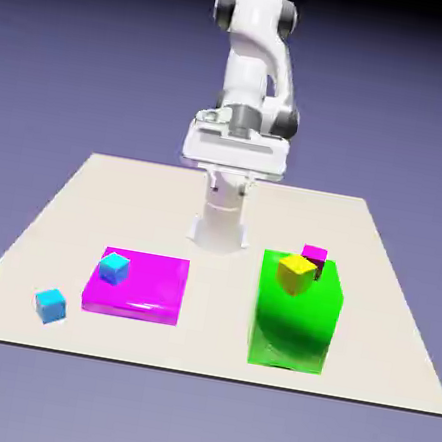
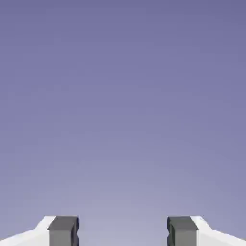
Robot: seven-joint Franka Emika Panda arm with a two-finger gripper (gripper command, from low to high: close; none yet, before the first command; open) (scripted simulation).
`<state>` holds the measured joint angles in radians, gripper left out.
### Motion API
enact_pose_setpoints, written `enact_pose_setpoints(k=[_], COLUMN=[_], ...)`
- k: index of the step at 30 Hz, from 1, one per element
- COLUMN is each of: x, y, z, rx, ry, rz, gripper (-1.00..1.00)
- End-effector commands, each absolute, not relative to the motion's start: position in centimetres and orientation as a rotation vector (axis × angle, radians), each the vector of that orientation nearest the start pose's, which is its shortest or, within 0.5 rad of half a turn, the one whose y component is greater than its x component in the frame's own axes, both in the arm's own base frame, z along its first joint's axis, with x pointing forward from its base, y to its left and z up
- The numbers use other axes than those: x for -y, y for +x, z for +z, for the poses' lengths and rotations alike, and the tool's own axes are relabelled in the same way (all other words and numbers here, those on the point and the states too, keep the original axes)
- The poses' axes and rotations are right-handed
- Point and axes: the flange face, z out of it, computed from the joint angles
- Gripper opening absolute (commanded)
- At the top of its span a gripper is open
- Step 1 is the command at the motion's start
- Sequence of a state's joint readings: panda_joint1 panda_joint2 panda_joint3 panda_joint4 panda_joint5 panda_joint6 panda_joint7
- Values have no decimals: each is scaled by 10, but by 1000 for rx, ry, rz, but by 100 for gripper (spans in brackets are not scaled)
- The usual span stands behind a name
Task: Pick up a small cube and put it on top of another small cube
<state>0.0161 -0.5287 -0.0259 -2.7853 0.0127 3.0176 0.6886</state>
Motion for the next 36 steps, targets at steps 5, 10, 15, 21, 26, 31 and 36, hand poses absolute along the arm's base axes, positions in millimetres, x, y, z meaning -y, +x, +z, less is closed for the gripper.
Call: enact_pose_setpoints(k=[5, 10, 15, 21, 26, 31, 36], x=[48, 95, 145, 208, 260, 310, 332], y=[434, 461, 478, 484, 481, 471, 466], z=[416, 374, 328, 274, 234, 203, 176], rx=[-886, -809, -706, -549, -389, -202, -115], ry=[-2687, -2836, -2968, -3099, -3182, -3241, -3258], rz=[-849, -677, -492, -260, -63, 136, 218], gripper=[0, 0, 0, 0, 0, 0, 0])
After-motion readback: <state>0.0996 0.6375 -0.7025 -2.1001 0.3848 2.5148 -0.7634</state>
